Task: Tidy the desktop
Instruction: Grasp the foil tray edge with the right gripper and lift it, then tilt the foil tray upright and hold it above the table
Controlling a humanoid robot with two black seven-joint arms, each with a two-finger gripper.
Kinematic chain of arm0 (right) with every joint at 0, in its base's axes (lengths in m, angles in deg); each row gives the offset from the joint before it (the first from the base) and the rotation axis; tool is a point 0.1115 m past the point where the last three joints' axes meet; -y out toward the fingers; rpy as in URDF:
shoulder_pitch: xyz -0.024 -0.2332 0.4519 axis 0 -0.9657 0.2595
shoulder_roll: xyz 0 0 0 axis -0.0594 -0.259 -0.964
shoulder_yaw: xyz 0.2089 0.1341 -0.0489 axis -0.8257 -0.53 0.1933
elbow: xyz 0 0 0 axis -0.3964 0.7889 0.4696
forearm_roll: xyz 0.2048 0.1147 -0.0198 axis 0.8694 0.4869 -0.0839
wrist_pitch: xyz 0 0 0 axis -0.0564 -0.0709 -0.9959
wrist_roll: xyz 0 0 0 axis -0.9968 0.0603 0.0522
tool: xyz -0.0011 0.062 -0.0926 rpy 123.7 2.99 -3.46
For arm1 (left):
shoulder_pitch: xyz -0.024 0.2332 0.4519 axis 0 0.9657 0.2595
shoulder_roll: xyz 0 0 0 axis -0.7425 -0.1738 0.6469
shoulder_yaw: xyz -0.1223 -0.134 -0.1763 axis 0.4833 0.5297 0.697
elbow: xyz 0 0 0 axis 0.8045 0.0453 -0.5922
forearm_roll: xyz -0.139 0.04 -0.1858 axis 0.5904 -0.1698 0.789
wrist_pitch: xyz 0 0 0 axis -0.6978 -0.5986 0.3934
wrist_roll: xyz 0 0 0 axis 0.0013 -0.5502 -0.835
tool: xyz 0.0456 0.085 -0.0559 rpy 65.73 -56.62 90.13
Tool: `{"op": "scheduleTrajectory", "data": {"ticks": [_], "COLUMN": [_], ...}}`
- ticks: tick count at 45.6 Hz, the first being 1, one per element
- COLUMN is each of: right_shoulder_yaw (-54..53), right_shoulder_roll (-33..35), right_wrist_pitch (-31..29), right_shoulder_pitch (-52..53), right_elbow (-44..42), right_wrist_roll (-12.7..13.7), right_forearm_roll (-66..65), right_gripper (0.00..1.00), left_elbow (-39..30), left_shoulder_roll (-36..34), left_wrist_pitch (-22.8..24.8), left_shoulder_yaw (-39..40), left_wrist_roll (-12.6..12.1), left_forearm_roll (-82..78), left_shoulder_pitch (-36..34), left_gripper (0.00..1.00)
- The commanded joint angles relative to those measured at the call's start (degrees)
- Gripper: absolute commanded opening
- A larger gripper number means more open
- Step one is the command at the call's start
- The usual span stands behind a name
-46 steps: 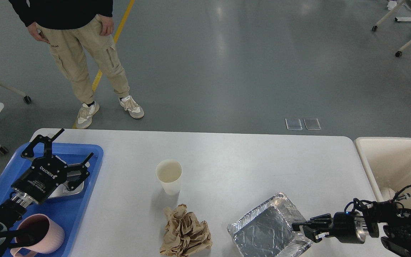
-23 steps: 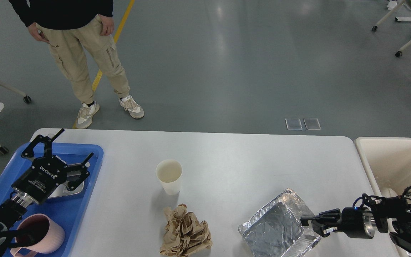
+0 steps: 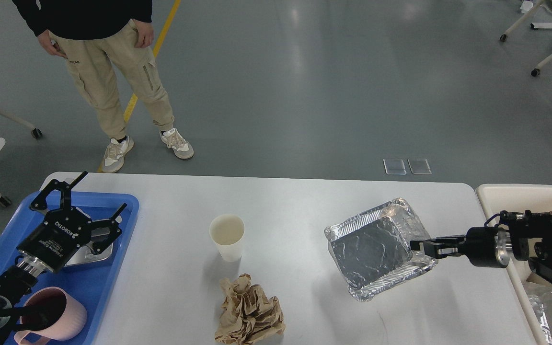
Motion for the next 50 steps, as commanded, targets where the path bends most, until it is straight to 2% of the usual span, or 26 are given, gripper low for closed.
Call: {"op": "scheduleTrajectory", "data": {"ticks": [1, 11, 44, 47, 50], "right_shoulder_yaw": [0.04, 0.04, 2.14, 3.81, 4.08], "right_shoulder_roll": [-0.68, -1.91, -2.09, -2.61, -3.41], "right_wrist_pitch": [-3.38, -9.45, -9.97, -13.91, -20.59], "right_shoulder_pitch": [3.82, 8.22, 6.55, 7.34, 8.31], "right_elbow": [0.06, -0.73, -4.34, -4.34, -5.04], "right_wrist_roll": [1.64, 2.88, 2.88, 3.49, 5.33], "right_forearm_roll": [1.23, 1.23, 0.79, 0.88, 0.88], "right_gripper": [0.00, 0.00, 0.00, 0.00, 0.00], "left_elbow": [0.00, 0.00, 0.26, 0.26, 0.26], "left_shoulder_roll": [-0.09, -0.09, -0.26, -0.35, -0.35], "left_wrist_pitch": [-0.12, -0.29, -0.56, -0.56, -0.56], "left_shoulder_yaw": [-0.05, 0.03, 0.12, 0.12, 0.12], "left_wrist_roll": [0.00, 0.00, 0.35, 0.35, 0.35], "left_forearm_roll": [-0.09, -0.09, -0.35, -0.44, -0.44], "left_shoulder_pitch": [-0.25, -0.69, -0.77, -0.77, -0.86], "left_gripper": [0.98, 0.98, 0.98, 0.98, 0.98]}}
